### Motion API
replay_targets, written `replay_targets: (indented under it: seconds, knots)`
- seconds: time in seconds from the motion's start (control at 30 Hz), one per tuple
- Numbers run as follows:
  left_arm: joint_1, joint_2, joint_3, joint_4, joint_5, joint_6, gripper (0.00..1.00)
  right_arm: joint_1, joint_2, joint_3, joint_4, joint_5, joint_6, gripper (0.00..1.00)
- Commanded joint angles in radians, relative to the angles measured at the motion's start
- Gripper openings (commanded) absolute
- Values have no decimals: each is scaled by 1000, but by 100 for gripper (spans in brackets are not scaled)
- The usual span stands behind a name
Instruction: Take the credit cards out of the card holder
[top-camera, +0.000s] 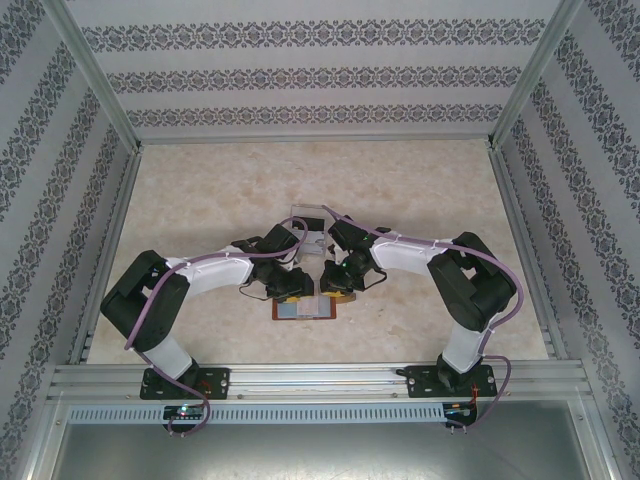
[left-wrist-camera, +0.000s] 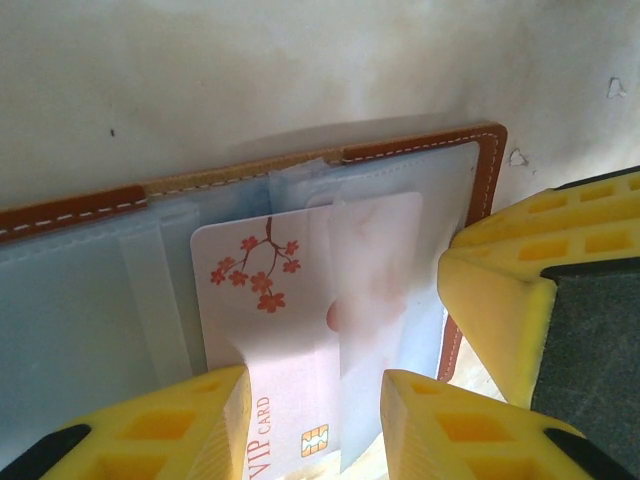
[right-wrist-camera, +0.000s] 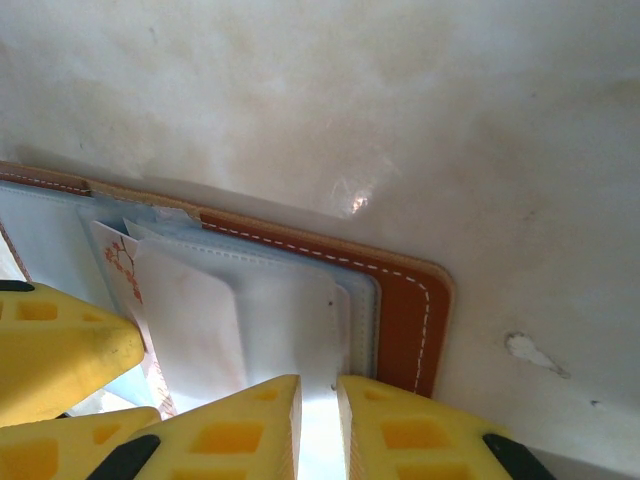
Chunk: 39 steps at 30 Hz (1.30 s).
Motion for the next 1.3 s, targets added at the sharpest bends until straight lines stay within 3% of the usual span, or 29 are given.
replay_targets:
  seconds: [0.0, 0.27, 1.27]
  knots:
    - [-4, -39, 3, 29, 2, 13, 39, 13, 21, -8, -47, 20, -15, 20]
    - [19, -97, -20, 23, -38, 7, 39, 13, 20, -8, -47, 18, -16, 20]
    - [33, -6, -43, 19, -5, -7, 38, 18, 12, -10, -51, 20, -16, 20]
